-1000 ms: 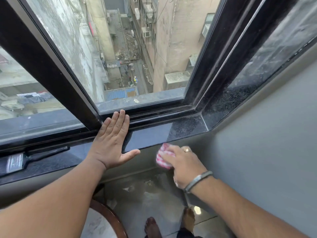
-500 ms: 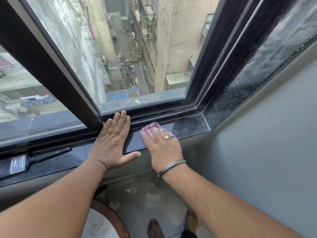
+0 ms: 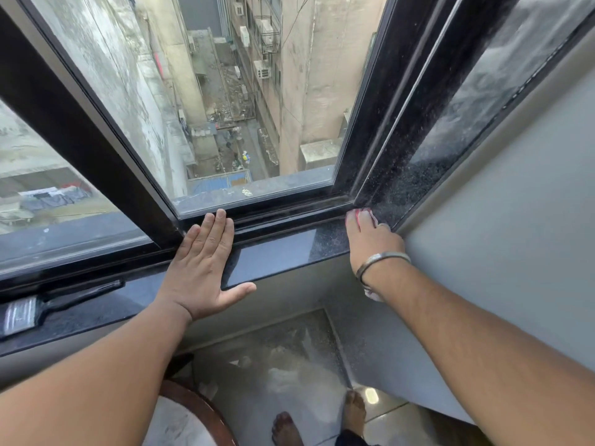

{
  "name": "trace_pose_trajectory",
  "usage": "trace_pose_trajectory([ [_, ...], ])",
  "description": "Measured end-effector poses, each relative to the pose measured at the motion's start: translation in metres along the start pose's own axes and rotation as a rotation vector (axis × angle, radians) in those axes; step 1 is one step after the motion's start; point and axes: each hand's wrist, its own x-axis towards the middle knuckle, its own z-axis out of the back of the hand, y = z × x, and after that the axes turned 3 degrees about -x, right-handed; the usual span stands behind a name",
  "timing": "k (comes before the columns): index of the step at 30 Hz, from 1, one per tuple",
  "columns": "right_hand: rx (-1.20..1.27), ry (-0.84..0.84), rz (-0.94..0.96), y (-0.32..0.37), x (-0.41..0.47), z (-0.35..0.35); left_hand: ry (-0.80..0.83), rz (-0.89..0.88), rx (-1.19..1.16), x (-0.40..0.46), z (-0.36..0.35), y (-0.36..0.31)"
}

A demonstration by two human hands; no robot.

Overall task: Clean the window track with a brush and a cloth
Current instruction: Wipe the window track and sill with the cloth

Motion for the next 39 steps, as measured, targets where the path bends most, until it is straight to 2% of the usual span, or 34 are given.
trace_pose_trajectory([
  [4, 0.076, 0.172, -0.106, -0.003, -0.017, 0.015, 0.016, 0.009, -0.008, 0.0, 0.001, 0.0],
  [6, 0.113, 0.22, -0.099, -0.005, -0.043, 0.008, 0.017, 0.011, -0.011, 0.001, 0.001, 0.0],
  [7, 0.137, 0.151, -0.087, -0.007, -0.054, 0.004, 0.016, 0.011, -0.012, 0.001, 0.001, 0.0],
  [9, 0.214, -0.099, -0.065, -0.01, -0.06, 0.002, 0.019, 0.012, -0.007, 0.0, 0.001, -0.001],
  [11, 0.244, -0.23, -0.029, -0.008, -0.043, 0.001, 0.014, 0.013, 0.002, 0.0, 0.001, -0.001],
  [16, 0.194, -0.072, -0.041, 0.005, 0.001, -0.004, 0.004, 0.012, 0.011, 0.0, 0.001, -0.001],
  [20, 0.355, 0.033, -0.013, -0.008, -0.031, -0.024, 0.005, 0.006, 0.005, 0.0, 0.002, -0.001],
  [22, 0.438, -0.005, -0.042, -0.016, -0.045, -0.025, 0.0, 0.003, 0.007, 0.0, 0.002, -0.002],
  [25, 0.503, -0.157, -0.094, -0.012, -0.031, -0.019, -0.008, 0.002, 0.011, 0.0, 0.001, -0.001],
  [31, 0.289, -0.162, -0.104, 0.063, -0.013, -0.01, -0.04, -0.022, -0.005, -0.001, -0.002, 0.001],
  [33, 0.294, -0.207, 0.04, 0.076, -0.019, -0.012, -0.055, -0.036, -0.024, 0.0, -0.002, 0.002],
  [35, 0.292, -0.23, 0.282, 0.08, -0.028, -0.016, -0.068, -0.041, -0.042, 0.0, -0.003, 0.003],
  [37, 0.32, -0.199, 0.521, 0.078, -0.038, -0.017, -0.084, -0.044, -0.036, 0.0, -0.004, 0.003],
  [39, 0.417, -0.133, 0.659, 0.07, -0.048, -0.012, -0.088, -0.045, -0.022, -0.001, -0.004, 0.005],
])
